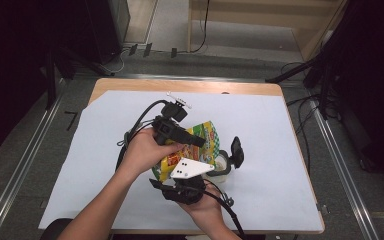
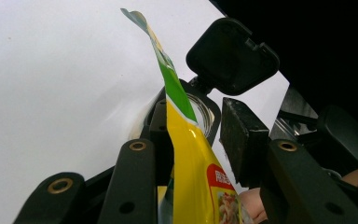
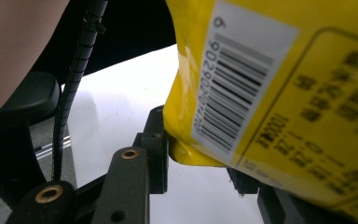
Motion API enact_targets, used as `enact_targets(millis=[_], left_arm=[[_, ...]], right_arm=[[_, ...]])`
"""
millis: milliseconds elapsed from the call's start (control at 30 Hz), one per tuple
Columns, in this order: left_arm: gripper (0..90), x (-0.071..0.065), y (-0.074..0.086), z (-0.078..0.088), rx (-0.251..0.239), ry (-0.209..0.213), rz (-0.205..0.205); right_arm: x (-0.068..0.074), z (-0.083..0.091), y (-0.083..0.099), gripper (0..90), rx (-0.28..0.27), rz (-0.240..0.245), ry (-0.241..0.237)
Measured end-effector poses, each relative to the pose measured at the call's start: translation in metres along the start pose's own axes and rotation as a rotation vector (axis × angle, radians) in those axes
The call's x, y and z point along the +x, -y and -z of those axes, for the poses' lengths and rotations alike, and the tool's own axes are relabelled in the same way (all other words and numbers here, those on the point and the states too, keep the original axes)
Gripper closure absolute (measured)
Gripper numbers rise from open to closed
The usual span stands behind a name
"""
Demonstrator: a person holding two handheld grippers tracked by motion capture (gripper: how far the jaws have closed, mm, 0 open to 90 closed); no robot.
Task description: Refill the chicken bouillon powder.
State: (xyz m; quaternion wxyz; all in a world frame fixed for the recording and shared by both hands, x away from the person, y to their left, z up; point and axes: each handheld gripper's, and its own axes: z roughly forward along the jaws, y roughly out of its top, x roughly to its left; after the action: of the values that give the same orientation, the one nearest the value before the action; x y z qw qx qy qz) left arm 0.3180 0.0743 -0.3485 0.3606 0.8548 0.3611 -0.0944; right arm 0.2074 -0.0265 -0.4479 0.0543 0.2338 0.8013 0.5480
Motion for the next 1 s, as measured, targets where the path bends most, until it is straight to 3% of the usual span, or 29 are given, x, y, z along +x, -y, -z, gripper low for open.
enact_targets(millis=[500, 633, 700, 1000], left_arm=[[67.1, -0.0028, 0.0002, -0.0011, 0.002, -0.024, -0.006], [64.9, -0.0017, 0.0000, 0.0015, -0.006, -0.007, 0.008], [64.1, -0.0023, 0.0001, 0.0036, -0.012, 0.001, 0.009], [62.3, -0.0043, 0.0006, 0.0040, -0.022, -0.005, 0.005]], right_arm=[[0.0004, 0.0013, -0.0003, 65.2, 0.012, 0.018, 0.020], [-0.0011, 0.0030, -0.0012, 65.3, -0.003, -0.006, -0.006], [-0.0010, 0.0040, -0.0019, 65.4, -0.010, 0.005, 0.004], [-0.0048, 0.0055, -0.0014, 65.1, -0.025, -0.053, -0.018]])
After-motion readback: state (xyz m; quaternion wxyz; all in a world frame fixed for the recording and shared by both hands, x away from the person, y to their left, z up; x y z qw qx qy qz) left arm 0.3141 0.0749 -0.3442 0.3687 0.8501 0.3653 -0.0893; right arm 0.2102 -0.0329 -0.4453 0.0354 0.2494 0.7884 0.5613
